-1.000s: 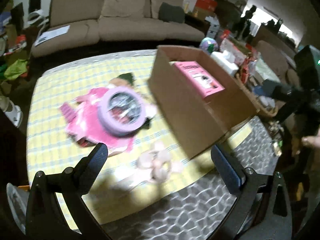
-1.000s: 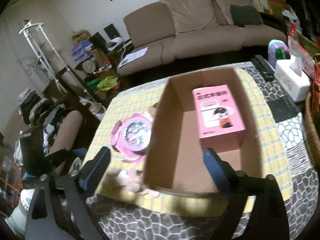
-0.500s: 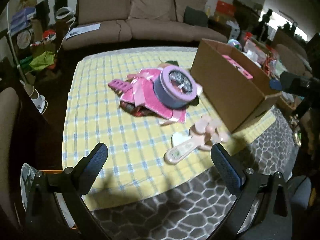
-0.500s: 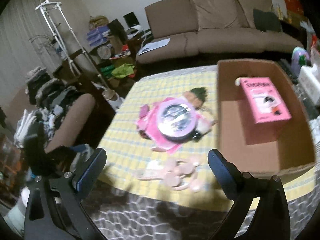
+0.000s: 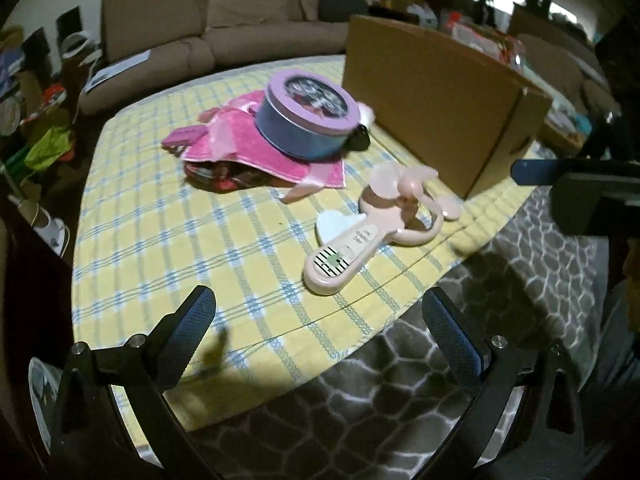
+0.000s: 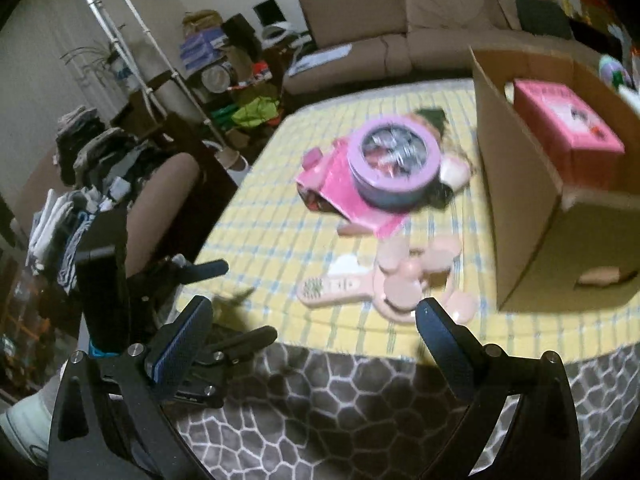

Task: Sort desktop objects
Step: 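Open the left tool and withdraw it from the cardboard box, then close the left tool on the handle of the pink fan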

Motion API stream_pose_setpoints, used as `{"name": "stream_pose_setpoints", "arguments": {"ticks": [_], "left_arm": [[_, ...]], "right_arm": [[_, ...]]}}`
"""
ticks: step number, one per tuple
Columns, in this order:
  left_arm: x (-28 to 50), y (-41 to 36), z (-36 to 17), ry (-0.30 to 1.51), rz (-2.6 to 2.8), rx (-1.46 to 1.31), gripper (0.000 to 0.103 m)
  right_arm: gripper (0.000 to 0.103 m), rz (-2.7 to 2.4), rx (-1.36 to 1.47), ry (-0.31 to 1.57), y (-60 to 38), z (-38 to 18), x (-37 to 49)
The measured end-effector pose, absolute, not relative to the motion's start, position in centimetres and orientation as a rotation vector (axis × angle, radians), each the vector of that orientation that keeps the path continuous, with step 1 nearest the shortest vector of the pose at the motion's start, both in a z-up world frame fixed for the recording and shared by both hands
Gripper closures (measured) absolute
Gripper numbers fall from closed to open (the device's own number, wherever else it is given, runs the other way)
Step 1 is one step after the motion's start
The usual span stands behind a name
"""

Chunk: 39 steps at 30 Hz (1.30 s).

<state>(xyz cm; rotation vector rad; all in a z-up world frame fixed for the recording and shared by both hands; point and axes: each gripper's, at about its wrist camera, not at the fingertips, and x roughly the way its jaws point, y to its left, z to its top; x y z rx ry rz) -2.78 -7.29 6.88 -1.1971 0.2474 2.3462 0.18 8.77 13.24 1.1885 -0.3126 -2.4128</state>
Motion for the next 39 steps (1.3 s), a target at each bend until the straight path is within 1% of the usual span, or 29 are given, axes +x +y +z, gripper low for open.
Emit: {"name": "stream_pose_setpoints", "arguments": {"ticks": [4, 7, 14, 16, 18, 20, 22, 23, 24, 25, 29, 33, 35, 37, 39], "left_arm": [[-3.5, -6.9, 5.9, 0.261, 2.338, -1.187, 0.0], [-4.3, -6.7, 5.3, 0.257, 2.334, -1.184, 0.0], [-5.6, -5.6, 3.6, 0.33, 2.306, -1.172, 0.001], [-6.0, -5.5, 3.0, 0.34, 2.299, -1.182, 0.005], [-6.3, -5.6, 2.6, 0.339, 2.298, -1.186, 0.02], [-6.5, -5.6, 2.3, 0.332, 2.297, -1.196, 0.025], [-6.5, -5.4, 2.0, 0.324, 2.295, -1.199, 0.025], [-6.5, -5.3, 1.9, 0.323, 2.294, -1.2, 0.026], [-6.4, -5.0, 1.8, 0.326, 2.289, -1.197, 0.029], [-6.4, -4.9, 1.8, 0.327, 2.284, -1.192, 0.03], [-6.4, -4.7, 1.9, 0.331, 2.286, -1.182, 0.031], [-7.0, -4.9, 1.9, 0.305, 2.292, -1.192, 0.031], [-7.1, -4.8, 1.8, 0.296, 2.283, -1.194, 0.031], [-7.2, -4.6, 1.6, 0.292, 2.269, -1.189, 0.034], [-7.1, -4.6, 1.7, 0.274, 2.254, -1.18, 0.048]], "right_arm": [[0.0, -2.439, 1.225, -0.339, 9.4, 11.0, 0.0], [0.0, -2.45, 1.245, -0.392, 10.0, 9.4, -0.3], [0.0, -2.55, 1.261, -0.443, 11.4, 6.7, -0.6], [0.0, -2.572, 1.274, -0.453, 11.9, 6.0, -0.8], [0.001, -2.594, 1.276, -0.452, 12.4, 5.5, -1.0], [0.001, -2.618, 1.27, -0.442, 12.9, 5.2, -1.2], [0.002, -2.627, 1.269, -0.438, 13.2, 4.9, -1.5], [0.006, -2.624, 1.268, -0.443, 13.3, 4.8, -1.6], [0.01, -2.624, 1.267, -0.443, 13.2, 4.8, -1.6], [0.012, -2.623, 1.26, -0.439, 13.1, 4.7, -1.6], [0.013, -2.631, 1.26, -0.394, 12.5, 4.5, -2.0], [0.013, -2.641, 1.263, -0.415, 12.7, 4.6, -2.1], [0.012, -2.64, 1.273, -0.435, 12.8, 4.6, -2.2], [0.011, -2.643, 1.286, -0.443, 12.7, 4.4, -2.5], [0.008, -2.644, 1.298, -0.436, 12.3, 4.4, -2.9]]}}
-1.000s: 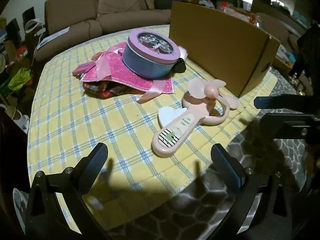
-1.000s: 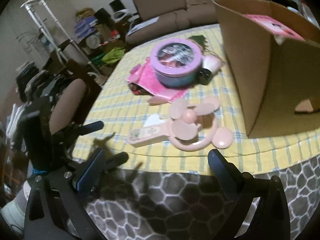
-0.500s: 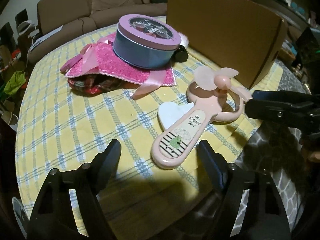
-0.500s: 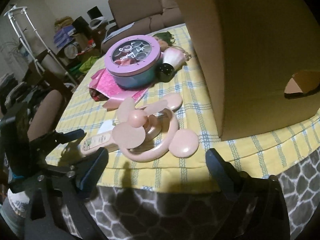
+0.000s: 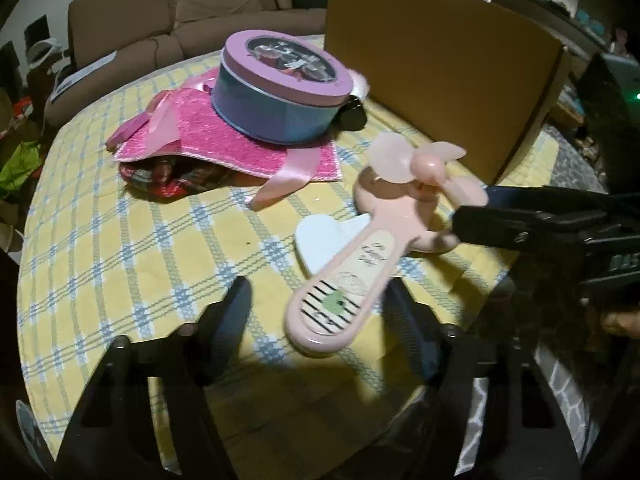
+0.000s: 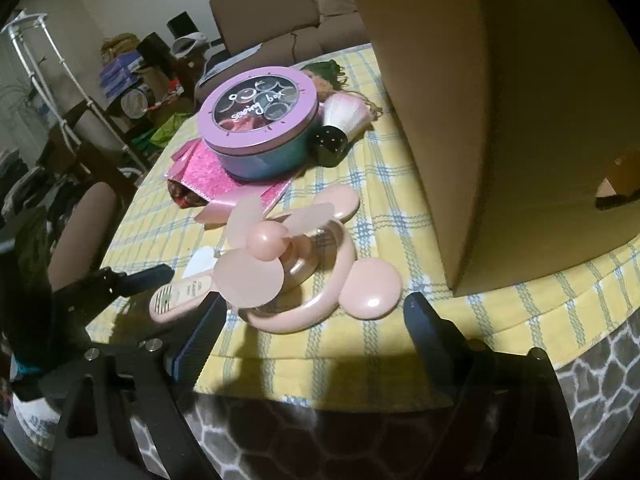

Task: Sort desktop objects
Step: 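Close the left tool on the handle of the pink fan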

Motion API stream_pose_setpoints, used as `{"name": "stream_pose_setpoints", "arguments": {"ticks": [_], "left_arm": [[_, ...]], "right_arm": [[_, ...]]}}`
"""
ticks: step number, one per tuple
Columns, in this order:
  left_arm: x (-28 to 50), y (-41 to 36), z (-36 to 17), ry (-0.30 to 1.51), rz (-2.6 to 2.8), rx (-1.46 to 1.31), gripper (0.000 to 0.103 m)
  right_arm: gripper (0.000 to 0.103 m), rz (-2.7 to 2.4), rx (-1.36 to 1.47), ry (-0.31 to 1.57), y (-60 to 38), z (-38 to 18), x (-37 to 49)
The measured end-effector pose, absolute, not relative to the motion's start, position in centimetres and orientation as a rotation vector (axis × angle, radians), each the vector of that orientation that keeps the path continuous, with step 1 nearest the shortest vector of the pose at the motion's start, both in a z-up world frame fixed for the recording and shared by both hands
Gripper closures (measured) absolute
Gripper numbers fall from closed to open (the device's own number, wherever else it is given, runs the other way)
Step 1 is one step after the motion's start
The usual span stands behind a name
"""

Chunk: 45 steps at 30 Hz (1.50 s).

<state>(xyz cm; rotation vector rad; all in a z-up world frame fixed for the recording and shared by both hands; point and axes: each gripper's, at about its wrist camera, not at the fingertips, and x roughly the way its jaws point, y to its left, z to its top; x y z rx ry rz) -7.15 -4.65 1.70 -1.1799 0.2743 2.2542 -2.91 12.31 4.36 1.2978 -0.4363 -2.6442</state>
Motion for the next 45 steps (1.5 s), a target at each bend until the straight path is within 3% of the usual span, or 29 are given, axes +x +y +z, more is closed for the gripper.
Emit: {"name": "stream_pose_setpoints", "arguments": {"ticks": [2, 4, 6, 9, 23, 37, 42, 45], "left_arm": [[-7.2, -4.8, 1.8, 0.264, 2.261, -1.181, 0.056], [-7.3, -5.2, 1.9, 0.234, 2.261, -1.188, 0.056], [-7.4, -5.7, 1.9, 0.194, 2.253, -1.194, 0.057], [-7.3, -6.4, 2.2, 0.142, 2.235, -1.196, 0.057], [-5.6, -9.0, 6.3, 0.021, 2.24, -1.094, 0.057], [-2.1, -8.5, 13.3, 0.034, 2.242, -0.899, 0.059], [-0.5, -6.0, 16.8, 0.061, 2.208, -0.826, 0.062], [-1.4, -5.7, 16.0, 0.108, 2.241, -0.908, 0.062]], "right_arm": [[0.008, -2.651, 1.308, -0.407, 11.9, 4.3, -3.2], [0.011, -2.65, 1.298, -0.392, 11.6, 4.3, -3.3], [0.023, -2.666, 1.302, -0.371, 11.6, 4.2, -3.3], [0.029, -2.652, 1.295, -0.415, 12.3, 4.3, -3.2], [0.028, -2.597, 1.231, -0.488, 12.1, 6.5, -1.7], [0.028, -2.621, 1.054, -0.362, 11.9, 13.0, 0.6], [0.038, -2.566, 0.978, -0.278, 9.9, 16.4, 1.7], [0.04, -2.595, 1.018, -0.208, 9.4, 16.2, 1.5]]}}
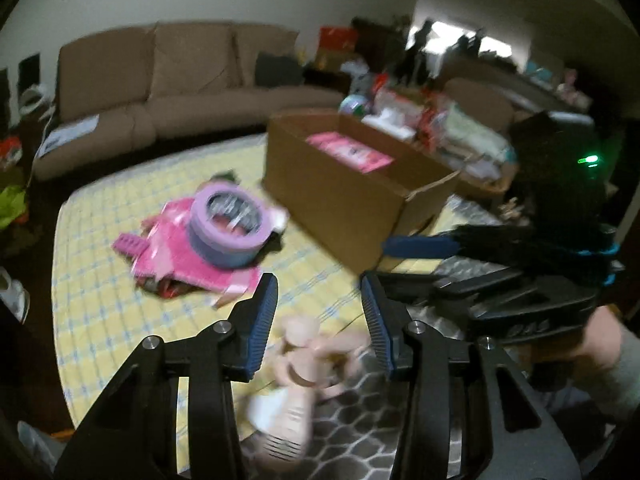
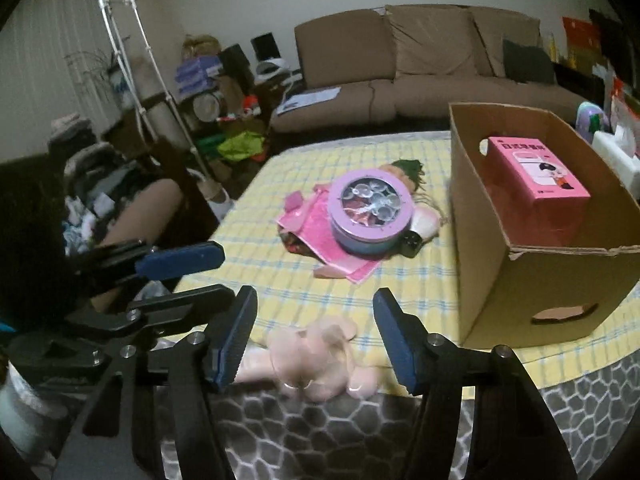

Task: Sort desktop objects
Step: 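Close the left tool on the handle of the pink fan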

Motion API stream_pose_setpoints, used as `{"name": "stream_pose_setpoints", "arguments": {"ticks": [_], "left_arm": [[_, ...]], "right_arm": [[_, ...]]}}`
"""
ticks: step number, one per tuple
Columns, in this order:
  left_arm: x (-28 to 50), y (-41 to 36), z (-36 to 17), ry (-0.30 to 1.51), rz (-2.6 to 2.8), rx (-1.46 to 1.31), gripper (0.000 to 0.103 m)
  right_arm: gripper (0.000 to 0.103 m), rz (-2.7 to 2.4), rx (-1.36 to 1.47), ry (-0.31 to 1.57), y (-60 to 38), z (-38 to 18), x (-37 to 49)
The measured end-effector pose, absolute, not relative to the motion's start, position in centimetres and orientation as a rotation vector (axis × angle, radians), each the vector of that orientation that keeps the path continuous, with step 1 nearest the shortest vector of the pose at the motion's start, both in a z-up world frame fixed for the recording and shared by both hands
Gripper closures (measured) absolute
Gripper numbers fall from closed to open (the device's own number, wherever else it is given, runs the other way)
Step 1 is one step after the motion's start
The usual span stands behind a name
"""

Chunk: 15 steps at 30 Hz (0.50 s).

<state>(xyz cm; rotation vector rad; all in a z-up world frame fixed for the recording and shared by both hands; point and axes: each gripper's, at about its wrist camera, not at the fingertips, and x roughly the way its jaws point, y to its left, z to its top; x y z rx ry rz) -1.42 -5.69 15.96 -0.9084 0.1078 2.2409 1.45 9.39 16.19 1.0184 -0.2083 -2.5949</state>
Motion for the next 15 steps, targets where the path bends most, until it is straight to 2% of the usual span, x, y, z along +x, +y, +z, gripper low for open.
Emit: {"name": "stream_pose_setpoints", "arguments": {"ticks": [4, 8, 10, 15], "left_arm": [[-1.9, -7.2, 12.3, 0.15, 2.22, -1.057, 0.051], [0.2, -7.6, 9.6, 0.213, 2.189, -1.129, 0.047], [1.7, -7.3, 8.3, 0.236, 2.164, -1.139, 0.04], [3.1, -5.9, 5.3, 0.325, 2.138, -1.189, 0.039]], "right_arm": [[0.039, -2.546, 1.123, -0.376, 11.9, 13.1, 1.3], [0.03, -2.495, 1.198, -0.466, 12.9, 10.5, 1.2], [0.03, -2.478, 1.231, -0.475, 13.1, 9.5, 1.1], [0.03, -2.437, 1.301, -0.478, 13.0, 7.3, 1.0]]}}
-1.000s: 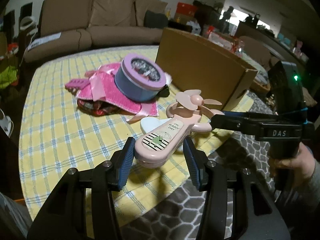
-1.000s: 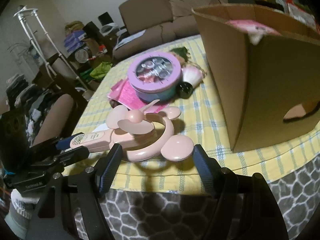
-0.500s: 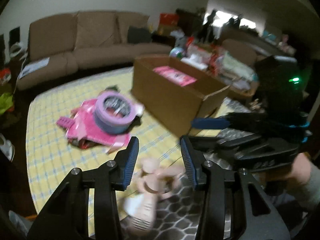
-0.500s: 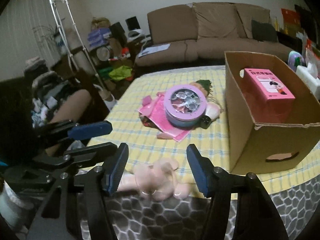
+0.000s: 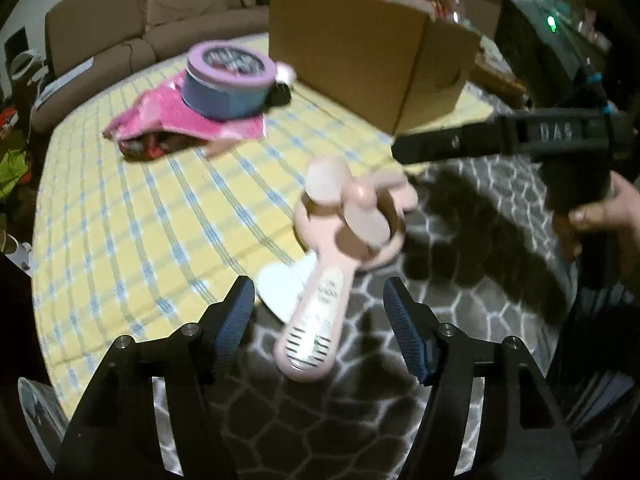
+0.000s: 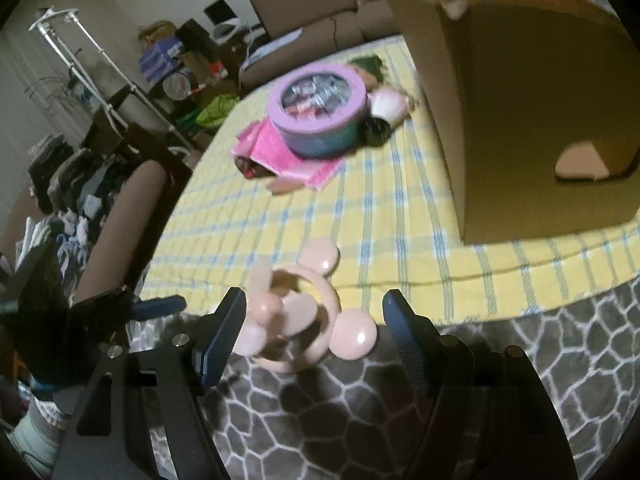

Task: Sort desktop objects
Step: 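Close the left tool on the handle of the pink fan, then lift the pink fan with the left tool and carry it toward the cardboard box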

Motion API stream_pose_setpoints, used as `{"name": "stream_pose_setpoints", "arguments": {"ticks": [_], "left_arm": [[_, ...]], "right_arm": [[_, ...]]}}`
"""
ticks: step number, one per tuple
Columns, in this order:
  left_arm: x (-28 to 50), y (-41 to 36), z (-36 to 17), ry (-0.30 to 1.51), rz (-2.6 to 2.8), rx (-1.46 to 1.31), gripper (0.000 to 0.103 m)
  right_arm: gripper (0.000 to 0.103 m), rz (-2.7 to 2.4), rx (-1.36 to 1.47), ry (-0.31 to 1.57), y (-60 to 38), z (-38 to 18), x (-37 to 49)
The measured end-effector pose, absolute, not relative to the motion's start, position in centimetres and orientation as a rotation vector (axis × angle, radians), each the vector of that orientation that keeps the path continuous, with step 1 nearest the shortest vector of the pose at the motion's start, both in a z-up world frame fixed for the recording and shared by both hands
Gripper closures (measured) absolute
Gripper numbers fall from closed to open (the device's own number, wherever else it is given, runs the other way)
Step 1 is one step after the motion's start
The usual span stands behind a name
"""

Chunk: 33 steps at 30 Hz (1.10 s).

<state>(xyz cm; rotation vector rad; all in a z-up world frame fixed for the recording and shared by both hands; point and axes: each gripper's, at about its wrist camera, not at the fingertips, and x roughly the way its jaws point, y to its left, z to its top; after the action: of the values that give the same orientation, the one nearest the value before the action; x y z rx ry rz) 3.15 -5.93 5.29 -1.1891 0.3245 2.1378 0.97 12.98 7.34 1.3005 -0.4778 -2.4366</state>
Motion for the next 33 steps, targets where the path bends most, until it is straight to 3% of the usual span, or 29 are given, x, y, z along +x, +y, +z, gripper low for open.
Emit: {"name": "stream_pose_setpoints", "arguments": {"ticks": [4, 8, 10, 13, 18, 22, 26, 27, 33], "left_arm": [[3.7, -5.4, 3.5, 0.377, 2.13, -1.212, 0.039], [3.5, -5.4, 2.4, 0.389, 2.146, -1.226, 0.052], [3.1, -5.6, 2.5, 0.366, 2.158, -1.224, 0.059], [2.8, -6.2, 2.6, 0.303, 2.155, -1.232, 0.059], [2.1, -7.4, 2.8, 0.12, 2.113, -1.261, 0.061], [2.0, -7.9, 3.0, -0.011, 2.053, -1.271, 0.062], [1.6, -8.2, 2.7, -0.107, 2.006, -1.294, 0.064], [1.4, -8.4, 2.7, -0.145, 1.987, -1.297, 0.068], [0.8, -9.2, 2.5, -0.239, 1.952, -1.302, 0.068]], "right_arm": [[0.03, -2.406, 1.327, -0.584, 14.1, 5.7, 1.3], [0.028, -2.328, 1.358, -0.719, 14.7, 3.8, 1.3], [0.028, -2.302, 1.336, -0.784, 14.7, 3.3, 1.3], [0.028, -2.288, 1.319, -0.829, 14.5, 3.3, 1.2], [0.03, -2.1, 1.21, -1.149, 15.6, 1.9, 1.4], [0.036, -2.033, 1.137, -1.256, 15.7, 1.6, 1.5], [0.058, -1.999, 1.043, -1.314, 15.7, 2.0, 1.5], [0.06, -1.991, 1.006, -1.326, 15.9, 2.2, 1.6], [0.064, -1.899, 0.921, -1.337, 15.7, 3.3, 1.0]]}}
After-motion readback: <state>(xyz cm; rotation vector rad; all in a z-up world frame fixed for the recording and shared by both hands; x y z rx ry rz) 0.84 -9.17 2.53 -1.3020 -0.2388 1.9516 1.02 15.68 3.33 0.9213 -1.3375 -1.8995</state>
